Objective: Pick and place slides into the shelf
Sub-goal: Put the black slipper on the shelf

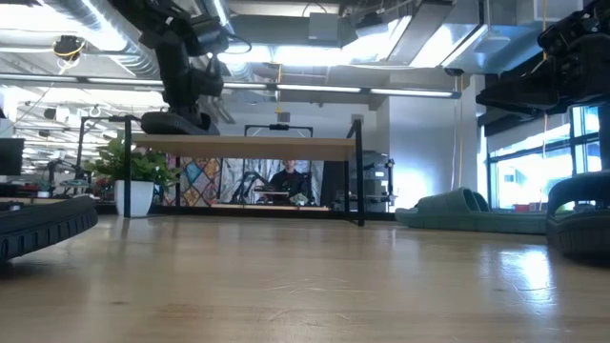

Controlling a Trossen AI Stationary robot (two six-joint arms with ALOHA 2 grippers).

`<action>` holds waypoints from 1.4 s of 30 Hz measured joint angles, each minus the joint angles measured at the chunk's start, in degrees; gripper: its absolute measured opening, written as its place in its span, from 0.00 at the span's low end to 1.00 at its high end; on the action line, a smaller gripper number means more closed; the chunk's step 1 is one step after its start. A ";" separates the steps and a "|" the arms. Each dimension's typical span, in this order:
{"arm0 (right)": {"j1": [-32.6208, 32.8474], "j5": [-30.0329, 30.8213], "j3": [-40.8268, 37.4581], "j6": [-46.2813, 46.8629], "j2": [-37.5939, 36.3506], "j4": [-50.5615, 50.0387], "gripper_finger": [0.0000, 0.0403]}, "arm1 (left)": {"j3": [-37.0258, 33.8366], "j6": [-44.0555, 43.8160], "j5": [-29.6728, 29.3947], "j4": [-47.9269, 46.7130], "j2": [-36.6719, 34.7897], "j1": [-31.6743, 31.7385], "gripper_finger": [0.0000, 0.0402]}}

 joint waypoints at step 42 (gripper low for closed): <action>-0.01 -0.09 -0.02 -0.35 0.00 0.00 0.30 | -0.13 0.40 0.02 0.86 0.11 -0.02 0.48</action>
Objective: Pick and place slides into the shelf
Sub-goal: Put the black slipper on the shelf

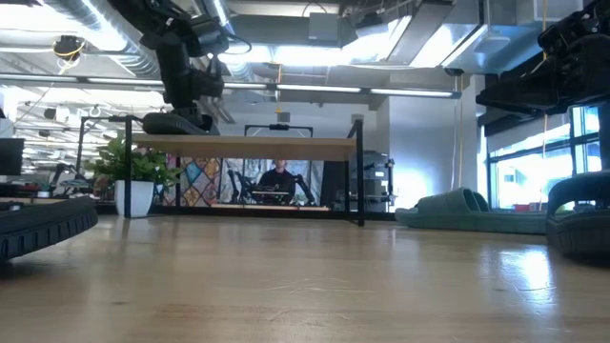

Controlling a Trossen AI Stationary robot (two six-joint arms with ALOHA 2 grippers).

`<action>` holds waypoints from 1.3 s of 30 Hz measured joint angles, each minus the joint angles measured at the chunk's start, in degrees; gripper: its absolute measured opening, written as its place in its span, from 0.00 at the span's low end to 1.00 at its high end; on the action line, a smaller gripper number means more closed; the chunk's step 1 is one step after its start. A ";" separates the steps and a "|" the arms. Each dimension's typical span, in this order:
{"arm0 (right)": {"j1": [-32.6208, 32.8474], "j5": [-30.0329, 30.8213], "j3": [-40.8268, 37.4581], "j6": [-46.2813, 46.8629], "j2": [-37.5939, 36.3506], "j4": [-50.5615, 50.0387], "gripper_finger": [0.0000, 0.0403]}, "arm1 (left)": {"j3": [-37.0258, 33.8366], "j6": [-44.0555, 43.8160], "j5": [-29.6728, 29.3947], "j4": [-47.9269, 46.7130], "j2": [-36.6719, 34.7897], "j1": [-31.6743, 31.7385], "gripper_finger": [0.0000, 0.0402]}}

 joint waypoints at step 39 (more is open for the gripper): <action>0.02 -0.07 0.00 0.90 0.00 -0.98 0.30 | 2.66 -7.74 14.10 -13.02 -10.57 -0.76 0.48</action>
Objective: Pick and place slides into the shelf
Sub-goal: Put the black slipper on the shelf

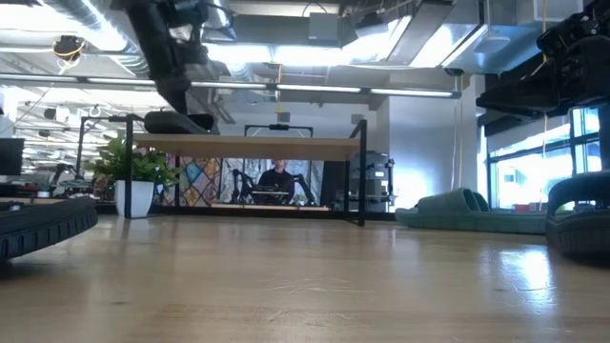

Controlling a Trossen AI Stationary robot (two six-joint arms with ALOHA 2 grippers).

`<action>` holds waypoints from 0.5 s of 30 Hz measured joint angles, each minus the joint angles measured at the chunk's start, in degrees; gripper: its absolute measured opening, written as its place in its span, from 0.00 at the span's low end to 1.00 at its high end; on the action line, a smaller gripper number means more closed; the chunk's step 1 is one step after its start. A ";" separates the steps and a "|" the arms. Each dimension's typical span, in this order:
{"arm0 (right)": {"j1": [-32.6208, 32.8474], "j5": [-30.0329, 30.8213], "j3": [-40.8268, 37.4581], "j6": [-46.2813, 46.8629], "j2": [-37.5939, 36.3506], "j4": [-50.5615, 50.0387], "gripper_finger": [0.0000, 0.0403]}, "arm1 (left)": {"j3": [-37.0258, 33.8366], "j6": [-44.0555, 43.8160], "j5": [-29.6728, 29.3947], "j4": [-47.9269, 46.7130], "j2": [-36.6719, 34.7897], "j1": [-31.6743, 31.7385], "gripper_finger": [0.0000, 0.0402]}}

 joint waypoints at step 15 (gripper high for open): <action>-0.02 0.00 0.00 -0.25 0.00 -0.50 0.30 | 15.76 -6.15 22.48 -13.33 -5.60 -12.12 0.48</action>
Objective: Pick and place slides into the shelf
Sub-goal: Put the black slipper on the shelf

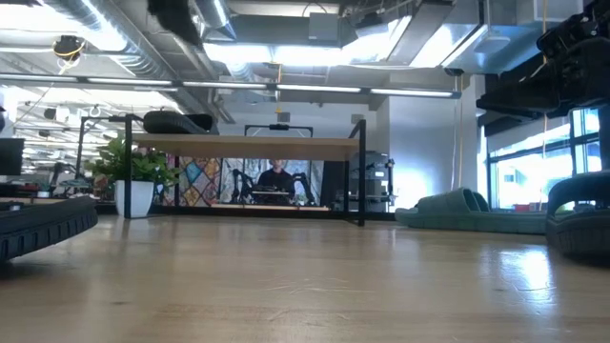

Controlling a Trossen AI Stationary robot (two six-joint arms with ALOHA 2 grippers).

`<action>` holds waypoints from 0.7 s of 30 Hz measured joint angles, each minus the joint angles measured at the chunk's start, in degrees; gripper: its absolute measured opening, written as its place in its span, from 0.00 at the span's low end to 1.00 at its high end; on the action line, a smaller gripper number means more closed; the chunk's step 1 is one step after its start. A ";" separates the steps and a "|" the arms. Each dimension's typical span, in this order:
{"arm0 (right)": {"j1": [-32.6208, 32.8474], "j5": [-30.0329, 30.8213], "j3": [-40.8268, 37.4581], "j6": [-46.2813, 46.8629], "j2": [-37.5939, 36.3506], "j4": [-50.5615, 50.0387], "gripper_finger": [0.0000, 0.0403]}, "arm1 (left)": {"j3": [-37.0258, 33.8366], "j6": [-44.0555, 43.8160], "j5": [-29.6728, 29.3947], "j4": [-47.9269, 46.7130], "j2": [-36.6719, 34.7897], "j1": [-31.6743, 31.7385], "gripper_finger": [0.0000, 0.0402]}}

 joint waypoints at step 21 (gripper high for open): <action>0.00 0.00 0.00 0.16 0.00 -0.07 0.30 | -17.10 -17.06 -19.73 11.68 0.95 -69.48 0.48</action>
